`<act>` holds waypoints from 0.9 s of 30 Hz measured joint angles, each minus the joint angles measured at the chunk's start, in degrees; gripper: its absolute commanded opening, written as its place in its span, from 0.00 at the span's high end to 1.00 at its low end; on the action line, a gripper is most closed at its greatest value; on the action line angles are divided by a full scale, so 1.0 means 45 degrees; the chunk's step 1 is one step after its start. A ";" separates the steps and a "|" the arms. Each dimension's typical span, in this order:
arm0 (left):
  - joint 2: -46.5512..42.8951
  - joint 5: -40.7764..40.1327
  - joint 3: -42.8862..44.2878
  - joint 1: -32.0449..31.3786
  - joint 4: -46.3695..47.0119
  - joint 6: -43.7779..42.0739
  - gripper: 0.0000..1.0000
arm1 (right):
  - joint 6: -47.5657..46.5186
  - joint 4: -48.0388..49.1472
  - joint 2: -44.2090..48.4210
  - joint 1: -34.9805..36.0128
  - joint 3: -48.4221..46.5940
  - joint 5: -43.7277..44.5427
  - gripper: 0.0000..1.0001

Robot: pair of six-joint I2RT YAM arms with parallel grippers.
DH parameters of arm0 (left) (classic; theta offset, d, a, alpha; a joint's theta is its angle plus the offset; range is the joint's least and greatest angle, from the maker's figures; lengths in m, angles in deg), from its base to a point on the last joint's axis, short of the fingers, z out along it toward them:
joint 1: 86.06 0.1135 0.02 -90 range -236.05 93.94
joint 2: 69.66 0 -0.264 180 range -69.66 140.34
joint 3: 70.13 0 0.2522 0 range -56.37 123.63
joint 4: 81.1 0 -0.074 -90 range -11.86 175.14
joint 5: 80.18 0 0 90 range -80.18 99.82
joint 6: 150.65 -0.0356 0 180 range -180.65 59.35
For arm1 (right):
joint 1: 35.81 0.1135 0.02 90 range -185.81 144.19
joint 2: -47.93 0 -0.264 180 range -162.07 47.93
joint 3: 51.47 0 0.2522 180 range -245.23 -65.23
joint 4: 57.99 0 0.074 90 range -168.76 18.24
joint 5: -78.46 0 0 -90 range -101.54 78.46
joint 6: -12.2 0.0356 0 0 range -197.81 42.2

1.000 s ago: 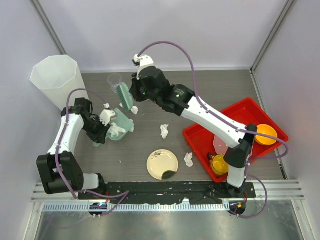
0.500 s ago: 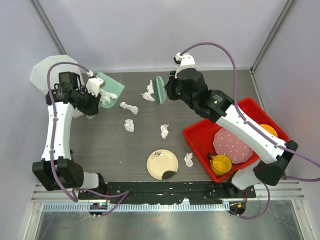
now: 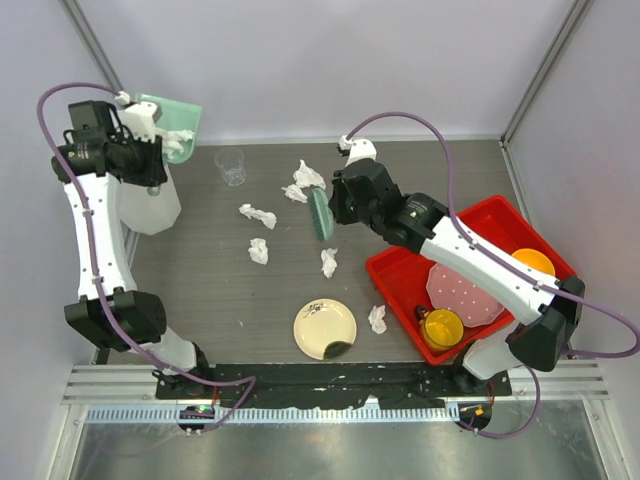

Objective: Sweep away the paper scraps from the table

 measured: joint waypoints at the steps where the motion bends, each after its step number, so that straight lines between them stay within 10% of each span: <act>1: 0.0044 -0.0005 0.0282 0.0165 -0.0010 0.0112 1.00 | 0.0015 0.0000 0.0000 0.0000 0.0063 -0.0039 0.99; 27: 0.1326 -0.4046 0.2890 0.2827 0.0597 0.0719 1.00 | 0.0029 -0.0029 0.0000 0.0000 0.0753 -0.1389 0.99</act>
